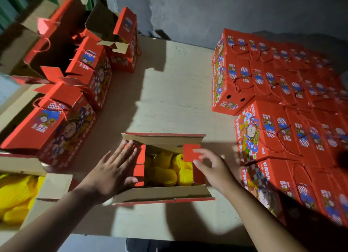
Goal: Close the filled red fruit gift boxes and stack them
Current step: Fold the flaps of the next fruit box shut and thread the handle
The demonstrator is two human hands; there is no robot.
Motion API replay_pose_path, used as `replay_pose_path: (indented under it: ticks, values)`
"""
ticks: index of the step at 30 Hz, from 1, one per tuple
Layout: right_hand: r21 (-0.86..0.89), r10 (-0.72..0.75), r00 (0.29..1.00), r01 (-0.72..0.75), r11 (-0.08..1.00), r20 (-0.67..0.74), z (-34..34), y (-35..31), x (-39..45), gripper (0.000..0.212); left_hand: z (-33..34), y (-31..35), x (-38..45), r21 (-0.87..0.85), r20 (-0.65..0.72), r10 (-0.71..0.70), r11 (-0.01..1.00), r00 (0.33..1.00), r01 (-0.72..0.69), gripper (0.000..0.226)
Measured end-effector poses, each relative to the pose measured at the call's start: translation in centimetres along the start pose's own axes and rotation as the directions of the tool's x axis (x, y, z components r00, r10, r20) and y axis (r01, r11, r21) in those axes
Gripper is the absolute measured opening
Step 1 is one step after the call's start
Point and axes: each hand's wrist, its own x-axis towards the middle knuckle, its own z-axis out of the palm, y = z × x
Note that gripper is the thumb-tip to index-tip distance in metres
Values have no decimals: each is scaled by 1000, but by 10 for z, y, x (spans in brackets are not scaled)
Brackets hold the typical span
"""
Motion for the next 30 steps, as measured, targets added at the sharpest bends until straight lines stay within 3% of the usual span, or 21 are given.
replay_pose_path:
  ticks: [3, 6, 10, 13, 15, 16, 17, 18, 20, 23, 26, 30]
  values:
    - [-283, -165, 986, 162, 945, 14, 4, 16, 5, 39, -5, 2, 0, -6, -12, 12, 1000, 1000, -12, 87]
    - [-367, -258, 961, 278, 888, 102, -2, 35, 7, 43, -9, 6, -4, 32, -18, 22, 999, 1000, -21, 70]
    - [-464, -343, 906, 422, 779, 248, -11, 55, 1, 48, -14, 20, -17, 64, -56, 46, 997, 997, -43, 71]
    - [-557, -336, 890, 455, 695, 308, -15, 64, -3, 63, -18, 24, -28, 38, -62, 80, 996, 995, -77, 70]
    - [-602, -284, 879, 471, 645, 383, -21, 67, -8, 82, -16, 23, -34, 3, -83, 60, 998, 995, -59, 54]
    - [-582, -265, 870, 479, 657, 416, -24, 67, -12, 91, -14, 19, -36, -21, -79, 48, 999, 996, -50, 55]
    - [-546, -260, 862, 482, 686, 434, -27, 66, -15, 97, -13, 15, -38, -86, -41, 33, 996, 999, -36, 76]
    - [-511, -266, 858, 483, 711, 440, -29, 65, -20, 97, -11, 12, -40, -133, 19, 9, 991, 1000, -7, 93]
    - [-459, -283, 853, 483, 746, 438, -31, 61, -27, 88, -12, 10, -44, -169, 91, 6, 986, 996, 10, 99]
    - [-353, -262, 889, 399, 847, 375, -30, 56, -32, 72, -16, 11, -45, -289, 44, -16, 957, 999, 28, 88]
    - [-196, -196, 960, 235, 952, 200, -23, 54, -27, 56, -22, 13, -43, -482, -75, -137, 872, 988, 84, 70]
    - [-137, -133, 991, 133, 982, 9, -8, 50, -17, 50, -23, 23, -27, -530, -245, -338, 832, 908, 167, 48]
